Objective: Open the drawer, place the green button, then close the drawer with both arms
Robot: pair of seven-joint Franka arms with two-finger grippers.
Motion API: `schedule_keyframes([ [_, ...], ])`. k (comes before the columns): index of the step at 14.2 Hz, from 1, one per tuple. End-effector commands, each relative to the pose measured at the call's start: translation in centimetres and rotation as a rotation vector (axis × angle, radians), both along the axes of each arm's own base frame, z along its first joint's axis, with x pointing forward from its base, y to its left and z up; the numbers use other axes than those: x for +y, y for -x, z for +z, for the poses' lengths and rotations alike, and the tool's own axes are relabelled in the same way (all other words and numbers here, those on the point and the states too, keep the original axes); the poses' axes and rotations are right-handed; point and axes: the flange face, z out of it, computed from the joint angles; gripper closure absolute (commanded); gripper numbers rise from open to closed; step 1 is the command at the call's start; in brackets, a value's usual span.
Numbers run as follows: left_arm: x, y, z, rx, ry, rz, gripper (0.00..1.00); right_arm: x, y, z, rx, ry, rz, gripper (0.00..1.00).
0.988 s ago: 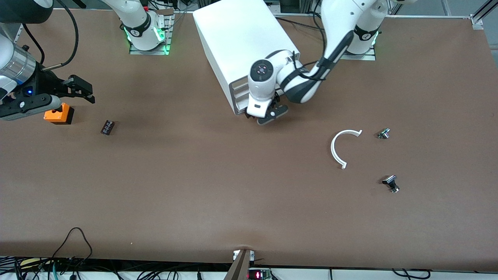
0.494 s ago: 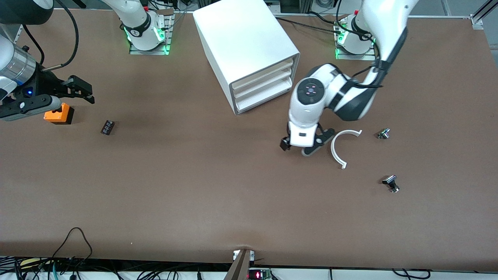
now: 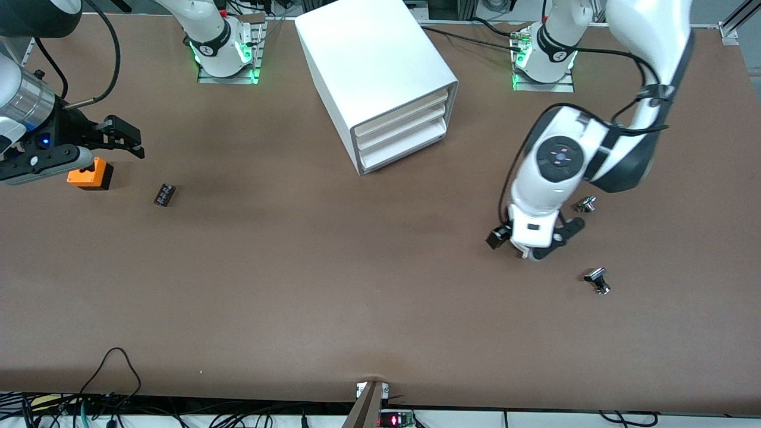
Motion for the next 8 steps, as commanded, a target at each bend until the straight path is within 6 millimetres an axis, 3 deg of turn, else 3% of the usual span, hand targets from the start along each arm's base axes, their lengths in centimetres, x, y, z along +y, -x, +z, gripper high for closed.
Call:
schedule_keyframes([
  [1, 3.1, 0.0, 3.1, -0.011, -0.032, -0.061, 0.0, 0.0, -0.1, 0.5, 0.004, 0.01, 0.008, 0.0],
  [5, 7.5, -0.3, 5.6, 0.014, -0.031, -0.141, 0.0, 0.0, -0.1, 0.5, 0.005, 0.008, 0.006, 0.0],
  [8, 11.3, 0.2, 9.3, 0.017, 0.005, -0.213, 0.0, 0.0, -0.1, 0.5, 0.005, 0.01, 0.006, 0.0],
])
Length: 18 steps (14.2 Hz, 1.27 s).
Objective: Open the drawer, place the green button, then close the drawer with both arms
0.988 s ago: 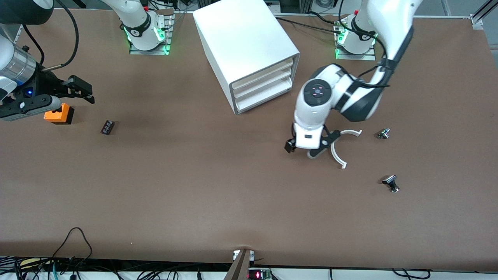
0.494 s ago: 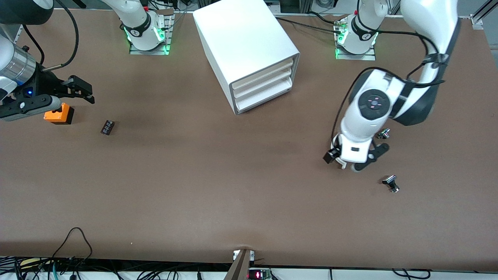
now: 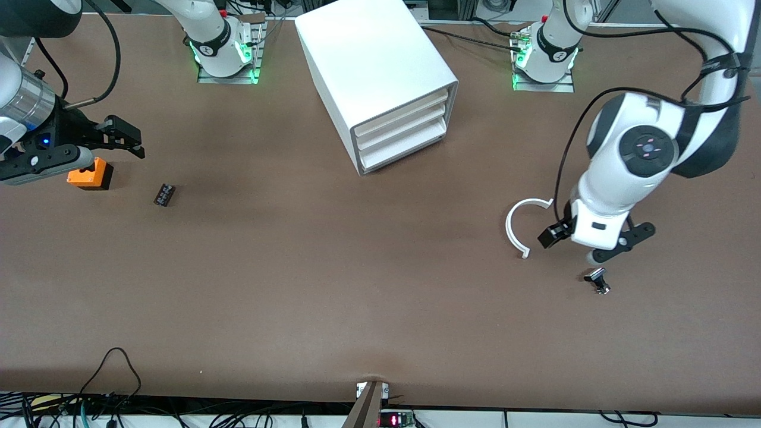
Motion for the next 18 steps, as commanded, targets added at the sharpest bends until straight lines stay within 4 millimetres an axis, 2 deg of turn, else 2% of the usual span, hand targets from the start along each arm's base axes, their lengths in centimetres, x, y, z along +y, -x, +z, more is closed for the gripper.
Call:
schedule_keyframes([
  [1, 3.4, 1.5, 4.1, 0.031, 0.02, -0.087, 0.0, 0.0, -0.1, 0.5, 0.004, 0.01, 0.007, 0.0],
  [2, 5.0, 1.9, 5.5, 0.035, 0.034, -0.124, 0.0, 0.0, -0.1, 0.5, 0.004, 0.01, 0.007, 0.0],
  [4, 7.0, 2.8, 7.9, 0.065, 0.047, -0.211, 0.0, 0.0, -0.1, 0.5, 0.004, 0.008, 0.007, 0.0],
  [7, 7.6, 3.5, 11.5, 0.13, 0.044, -0.32, 0.0, 0.0, -0.1, 0.5, 0.004, 0.01, 0.007, 0.0],
  [10, 7.8, 4.7, 14.1, 0.203, 0.078, -0.435, 0.0, -0.1, -0.1, 0.5, 0.004, 0.01, 0.006, 0.0],
  [12, 8.9, 5.4, 15.3, 0.209, 0.097, -0.517, 0.0, -0.1, -0.1, 0.5, 0.004, 0.008, 0.004, 0.0],
  [18, 9.1, 6.1, 16.6, 0.196, 0.093, -0.569, 0.0, -0.1, -0.1, 0.5, 0.004, 0.008, 0.006, 0.0],
])
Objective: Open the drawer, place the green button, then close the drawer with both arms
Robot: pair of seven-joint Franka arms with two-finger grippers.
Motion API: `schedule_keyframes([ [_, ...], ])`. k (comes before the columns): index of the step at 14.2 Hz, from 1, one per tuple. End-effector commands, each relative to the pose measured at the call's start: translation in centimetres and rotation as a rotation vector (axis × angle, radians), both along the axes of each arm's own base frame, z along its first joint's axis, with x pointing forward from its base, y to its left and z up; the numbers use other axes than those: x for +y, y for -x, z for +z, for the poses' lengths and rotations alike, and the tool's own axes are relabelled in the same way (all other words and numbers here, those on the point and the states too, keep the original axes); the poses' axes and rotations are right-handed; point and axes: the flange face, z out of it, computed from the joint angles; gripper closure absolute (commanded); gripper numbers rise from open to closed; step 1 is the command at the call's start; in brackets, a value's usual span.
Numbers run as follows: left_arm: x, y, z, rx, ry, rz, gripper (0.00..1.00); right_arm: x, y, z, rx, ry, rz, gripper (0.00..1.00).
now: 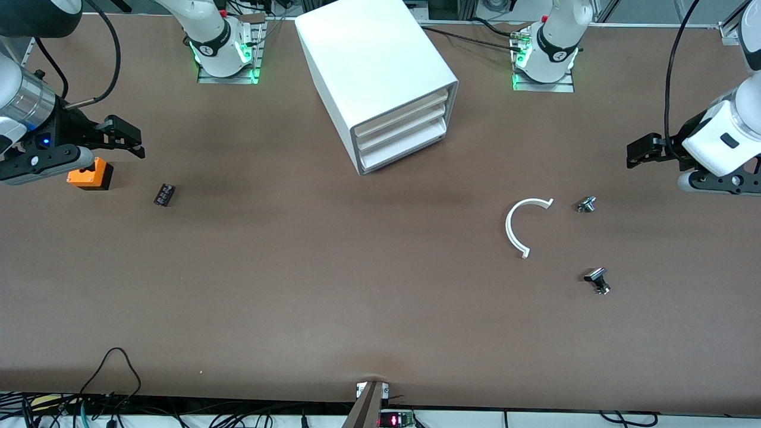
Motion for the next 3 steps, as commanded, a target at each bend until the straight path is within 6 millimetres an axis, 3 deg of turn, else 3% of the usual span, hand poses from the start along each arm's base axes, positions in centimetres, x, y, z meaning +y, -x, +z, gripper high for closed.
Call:
schedule_keyframes([
  [1, -0.18, 0.54, 0.97, 0.002, 0.022, -0.035, 0.0, -0.09, -0.15, 0.53, 0.003, 0.01, 0.006, 0.0],
  [3, -0.18, 0.56, 0.76, 0.007, 0.022, -0.035, 0.0, -0.07, -0.15, 0.53, 0.003, 0.008, 0.005, 0.0],
])
